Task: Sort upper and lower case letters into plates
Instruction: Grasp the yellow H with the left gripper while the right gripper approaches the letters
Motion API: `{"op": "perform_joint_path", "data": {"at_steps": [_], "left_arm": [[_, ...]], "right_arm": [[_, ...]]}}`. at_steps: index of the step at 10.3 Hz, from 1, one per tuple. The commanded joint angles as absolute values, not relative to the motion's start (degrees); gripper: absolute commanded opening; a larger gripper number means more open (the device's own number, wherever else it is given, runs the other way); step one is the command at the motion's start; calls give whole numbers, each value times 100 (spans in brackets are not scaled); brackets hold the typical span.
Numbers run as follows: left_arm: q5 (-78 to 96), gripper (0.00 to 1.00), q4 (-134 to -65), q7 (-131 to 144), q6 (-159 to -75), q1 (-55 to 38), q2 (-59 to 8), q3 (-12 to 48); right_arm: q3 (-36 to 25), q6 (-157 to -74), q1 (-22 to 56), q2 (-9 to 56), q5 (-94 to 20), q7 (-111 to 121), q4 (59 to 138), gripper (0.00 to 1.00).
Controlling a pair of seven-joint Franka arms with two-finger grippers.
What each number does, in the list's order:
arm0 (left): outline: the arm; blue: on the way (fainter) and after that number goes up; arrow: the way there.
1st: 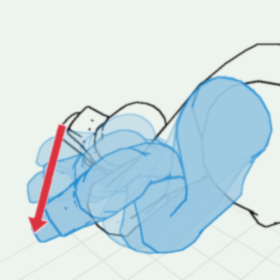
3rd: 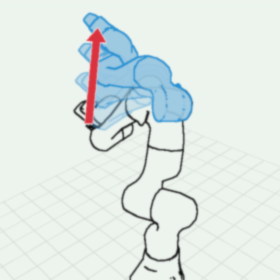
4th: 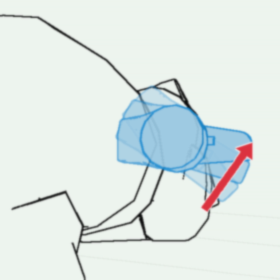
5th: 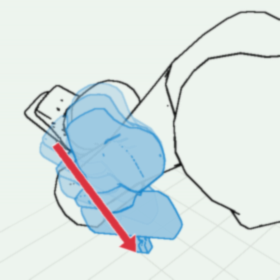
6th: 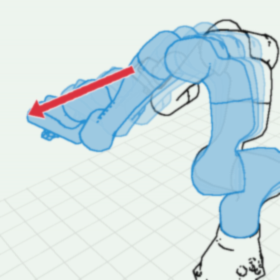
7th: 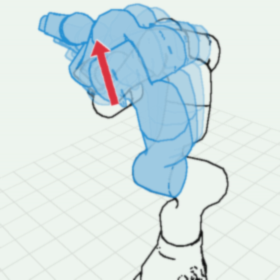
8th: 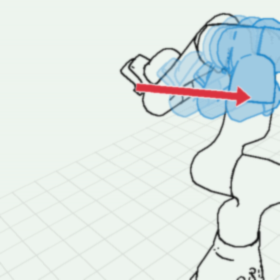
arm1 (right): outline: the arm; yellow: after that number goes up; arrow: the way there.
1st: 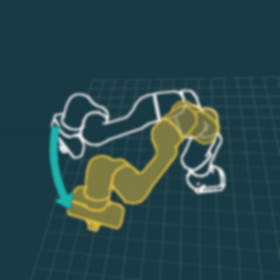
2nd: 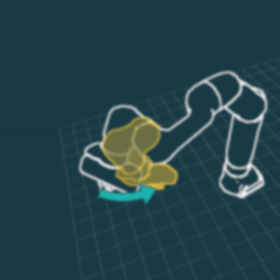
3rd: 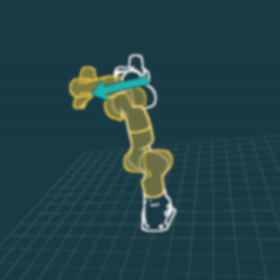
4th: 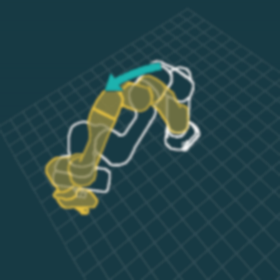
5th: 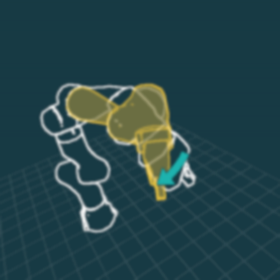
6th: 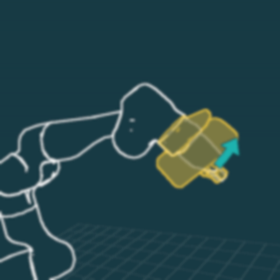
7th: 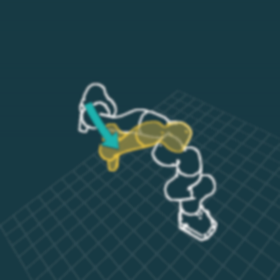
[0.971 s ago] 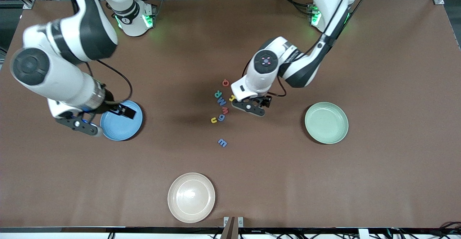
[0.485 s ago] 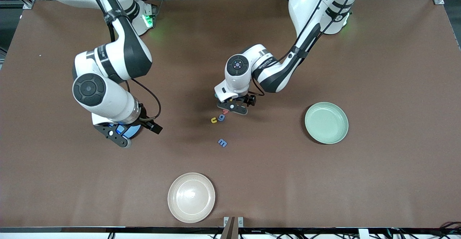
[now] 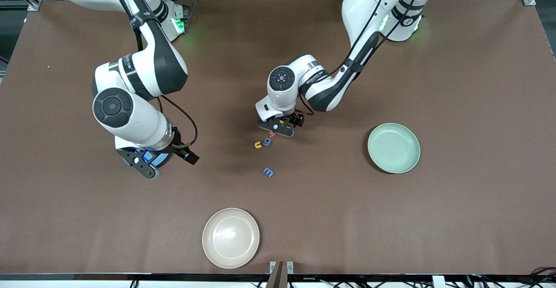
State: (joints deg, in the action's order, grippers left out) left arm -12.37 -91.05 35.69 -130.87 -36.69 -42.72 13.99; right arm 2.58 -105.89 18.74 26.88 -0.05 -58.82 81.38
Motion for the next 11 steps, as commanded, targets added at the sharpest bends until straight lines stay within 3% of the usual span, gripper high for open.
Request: {"op": "perform_joint_path", "data": {"at_steps": [1,11], "left_arm": [[-1503,88,-9044,3867,-13192,-3770,-4342,1345],[-1503,83,-9553,3999,-13798,-3823,-4315,1354]], "right_arm": [[237,-10609,2030,2760,-9,-6029,8077,100],[237,-10652,2399,3031,-359,-7187,8104,100]]}}
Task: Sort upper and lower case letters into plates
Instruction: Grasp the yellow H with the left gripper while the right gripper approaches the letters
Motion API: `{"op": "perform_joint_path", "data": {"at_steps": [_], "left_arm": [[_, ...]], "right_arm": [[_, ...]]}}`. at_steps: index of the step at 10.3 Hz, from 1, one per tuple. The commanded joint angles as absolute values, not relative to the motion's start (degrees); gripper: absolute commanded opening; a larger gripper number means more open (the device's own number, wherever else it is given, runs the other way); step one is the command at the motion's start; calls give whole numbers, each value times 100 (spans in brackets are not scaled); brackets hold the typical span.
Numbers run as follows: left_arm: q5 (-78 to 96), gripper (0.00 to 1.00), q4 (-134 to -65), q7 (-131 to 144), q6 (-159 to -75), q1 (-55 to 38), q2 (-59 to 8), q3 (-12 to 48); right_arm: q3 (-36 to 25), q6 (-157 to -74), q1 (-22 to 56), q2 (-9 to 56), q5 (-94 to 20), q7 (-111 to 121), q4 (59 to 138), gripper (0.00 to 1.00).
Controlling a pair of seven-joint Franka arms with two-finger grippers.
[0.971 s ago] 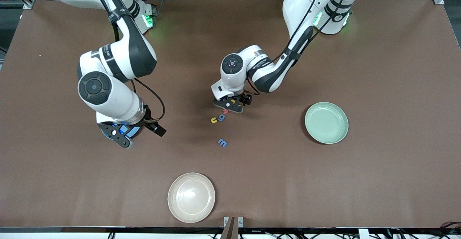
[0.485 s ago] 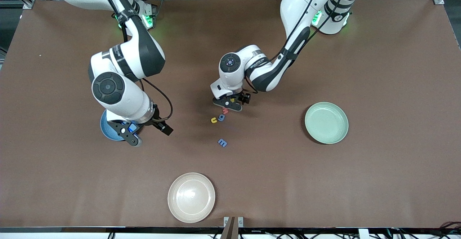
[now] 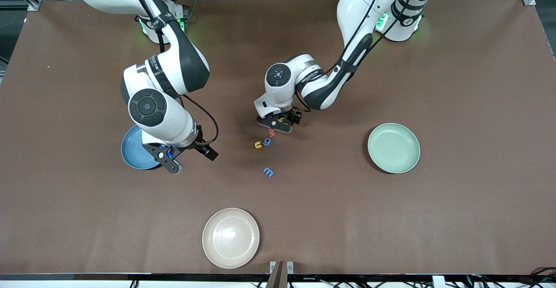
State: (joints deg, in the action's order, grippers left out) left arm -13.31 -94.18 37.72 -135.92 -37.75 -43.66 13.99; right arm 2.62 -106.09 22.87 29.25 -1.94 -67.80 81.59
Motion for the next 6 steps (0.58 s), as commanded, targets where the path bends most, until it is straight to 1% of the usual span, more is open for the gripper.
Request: {"op": "perform_joint_path", "data": {"at_steps": [1,2,3,4,6], "left_arm": [[-1494,82,-9554,3999,-13799,-3832,-4307,1354],[-1503,77,-9554,3990,-13799,-3832,-4324,1354],[-1503,75,-9554,3990,-13808,-3832,-4324,1354],[-1503,64,-9554,3990,-13808,-3832,-4333,1354],[-1512,30,-9554,3938,-13808,-3832,-4350,1354]], "right_arm": [[237,-10739,2469,3076,-360,-7346,8104,100],[237,-10827,2531,3137,-369,-7556,8104,100],[237,-10915,2601,3190,-369,-7733,8104,100],[237,-11012,2671,3234,-369,-7821,8138,100],[237,-11039,2620,3243,-369,-7849,8147,100]]}}
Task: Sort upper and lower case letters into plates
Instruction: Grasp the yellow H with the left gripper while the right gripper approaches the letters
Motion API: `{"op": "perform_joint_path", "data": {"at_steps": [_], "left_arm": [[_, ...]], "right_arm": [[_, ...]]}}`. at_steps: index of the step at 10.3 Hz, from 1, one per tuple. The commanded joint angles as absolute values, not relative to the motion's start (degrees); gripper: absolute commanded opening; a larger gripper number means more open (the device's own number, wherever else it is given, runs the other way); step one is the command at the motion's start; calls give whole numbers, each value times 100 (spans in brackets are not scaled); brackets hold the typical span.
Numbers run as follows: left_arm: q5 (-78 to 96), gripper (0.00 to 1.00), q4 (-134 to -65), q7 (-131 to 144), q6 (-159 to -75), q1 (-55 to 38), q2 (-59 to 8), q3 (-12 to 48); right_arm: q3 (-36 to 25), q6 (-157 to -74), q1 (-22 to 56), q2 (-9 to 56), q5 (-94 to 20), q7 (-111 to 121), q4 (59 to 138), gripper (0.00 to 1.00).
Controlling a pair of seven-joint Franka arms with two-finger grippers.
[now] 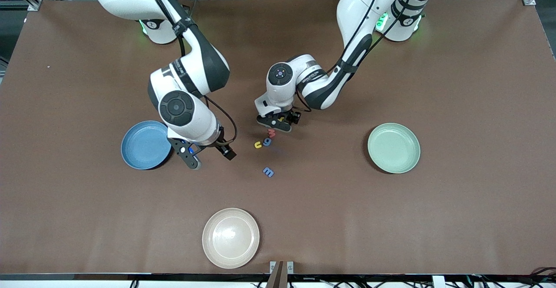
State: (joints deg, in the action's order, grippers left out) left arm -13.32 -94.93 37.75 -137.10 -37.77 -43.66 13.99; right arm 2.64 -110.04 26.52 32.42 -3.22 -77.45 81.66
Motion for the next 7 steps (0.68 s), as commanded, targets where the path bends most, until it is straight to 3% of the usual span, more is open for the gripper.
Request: {"op": "perform_joint_path", "data": {"at_steps": [1,3,7], "left_arm": [[-1529,25,-9545,3929,-13834,-3832,-4403,1345],[-1547,0,-9536,4016,-13826,-3806,-4342,1345],[-1573,0,-9501,3859,-13333,-2859,-3359,1345]], "right_arm": [[237,-11048,2567,3243,-404,-7849,8147,100],[237,-11030,2417,3243,-422,-7787,8147,100],[237,-11030,2452,3243,-413,-7778,8147,100]]}}
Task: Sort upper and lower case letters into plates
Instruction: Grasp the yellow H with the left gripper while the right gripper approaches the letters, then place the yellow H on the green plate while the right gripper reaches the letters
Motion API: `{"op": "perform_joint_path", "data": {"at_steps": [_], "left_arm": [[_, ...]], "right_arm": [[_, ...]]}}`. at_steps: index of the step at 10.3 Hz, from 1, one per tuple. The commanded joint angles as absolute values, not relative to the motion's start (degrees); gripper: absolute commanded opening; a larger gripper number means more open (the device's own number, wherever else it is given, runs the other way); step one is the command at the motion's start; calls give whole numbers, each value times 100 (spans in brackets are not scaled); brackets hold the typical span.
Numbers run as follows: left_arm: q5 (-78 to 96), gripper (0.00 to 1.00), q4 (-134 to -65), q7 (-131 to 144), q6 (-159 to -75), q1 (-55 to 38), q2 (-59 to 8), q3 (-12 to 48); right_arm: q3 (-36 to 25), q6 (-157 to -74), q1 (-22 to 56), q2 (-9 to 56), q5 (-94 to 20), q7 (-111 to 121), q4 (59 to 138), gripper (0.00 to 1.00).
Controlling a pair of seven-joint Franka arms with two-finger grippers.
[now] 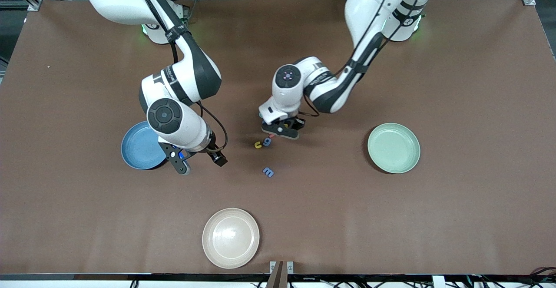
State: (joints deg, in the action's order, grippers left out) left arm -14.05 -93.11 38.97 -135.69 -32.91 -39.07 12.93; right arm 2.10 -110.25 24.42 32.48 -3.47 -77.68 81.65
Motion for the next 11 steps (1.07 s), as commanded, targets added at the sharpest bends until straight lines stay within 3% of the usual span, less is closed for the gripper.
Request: {"op": "perform_joint_path", "data": {"at_steps": [1,7,11], "left_arm": [[-1565,0,-9492,3858,-13237,-2595,-3227,1345],[-1573,0,-9466,2949,-12447,-1014,-2839,1345],[-1573,0,-9597,1647,-12190,-344,-3102,1345]], "right_arm": [[237,-11039,2452,3243,-422,-7778,8147,100],[237,-12022,3348,3735,-501,-9288,8174,100],[237,-12987,3514,3805,-588,-9369,8972,100]]}}
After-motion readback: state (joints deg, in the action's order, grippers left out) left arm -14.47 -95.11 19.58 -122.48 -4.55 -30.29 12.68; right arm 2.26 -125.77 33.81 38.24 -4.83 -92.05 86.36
